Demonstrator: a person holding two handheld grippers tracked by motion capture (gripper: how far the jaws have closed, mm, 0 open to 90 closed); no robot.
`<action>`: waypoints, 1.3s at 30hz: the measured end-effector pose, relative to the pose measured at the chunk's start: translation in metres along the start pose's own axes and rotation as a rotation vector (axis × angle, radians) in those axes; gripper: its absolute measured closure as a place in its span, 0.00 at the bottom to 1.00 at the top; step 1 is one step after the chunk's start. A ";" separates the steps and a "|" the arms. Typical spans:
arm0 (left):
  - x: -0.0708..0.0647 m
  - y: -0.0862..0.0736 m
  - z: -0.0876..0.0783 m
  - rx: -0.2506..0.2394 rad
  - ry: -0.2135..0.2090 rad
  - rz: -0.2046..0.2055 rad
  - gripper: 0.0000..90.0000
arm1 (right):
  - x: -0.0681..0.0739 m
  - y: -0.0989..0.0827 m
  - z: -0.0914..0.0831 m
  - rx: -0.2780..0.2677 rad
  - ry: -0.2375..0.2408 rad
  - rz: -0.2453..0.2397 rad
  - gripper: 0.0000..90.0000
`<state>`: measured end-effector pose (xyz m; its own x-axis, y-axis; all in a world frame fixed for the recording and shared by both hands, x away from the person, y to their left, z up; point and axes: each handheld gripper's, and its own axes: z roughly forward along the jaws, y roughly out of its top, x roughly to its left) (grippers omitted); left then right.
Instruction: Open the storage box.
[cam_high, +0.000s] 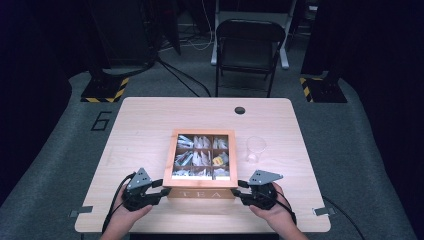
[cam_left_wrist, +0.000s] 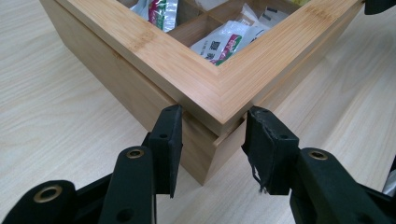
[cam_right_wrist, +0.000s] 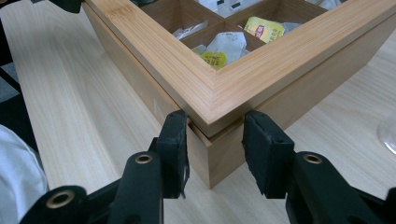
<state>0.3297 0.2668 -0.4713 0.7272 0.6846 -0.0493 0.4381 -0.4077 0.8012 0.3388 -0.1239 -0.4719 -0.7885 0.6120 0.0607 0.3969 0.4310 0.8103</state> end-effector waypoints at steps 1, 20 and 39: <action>0.000 0.002 -0.001 0.002 -0.007 0.004 0.63 | 0.000 0.000 0.000 -0.002 0.002 0.001 0.67; 0.002 0.016 -0.007 -0.016 -0.016 -0.018 0.59 | -0.003 0.014 -0.009 -0.017 0.015 0.015 0.65; 0.006 0.035 -0.018 -0.046 -0.003 -0.015 0.54 | -0.008 0.033 -0.018 -0.046 0.017 0.024 0.64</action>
<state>0.3401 0.2678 -0.4327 0.7225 0.6884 -0.0631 0.4242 -0.3694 0.8268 0.3494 -0.1266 -0.4355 -0.7868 0.6106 0.0898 0.3940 0.3848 0.8347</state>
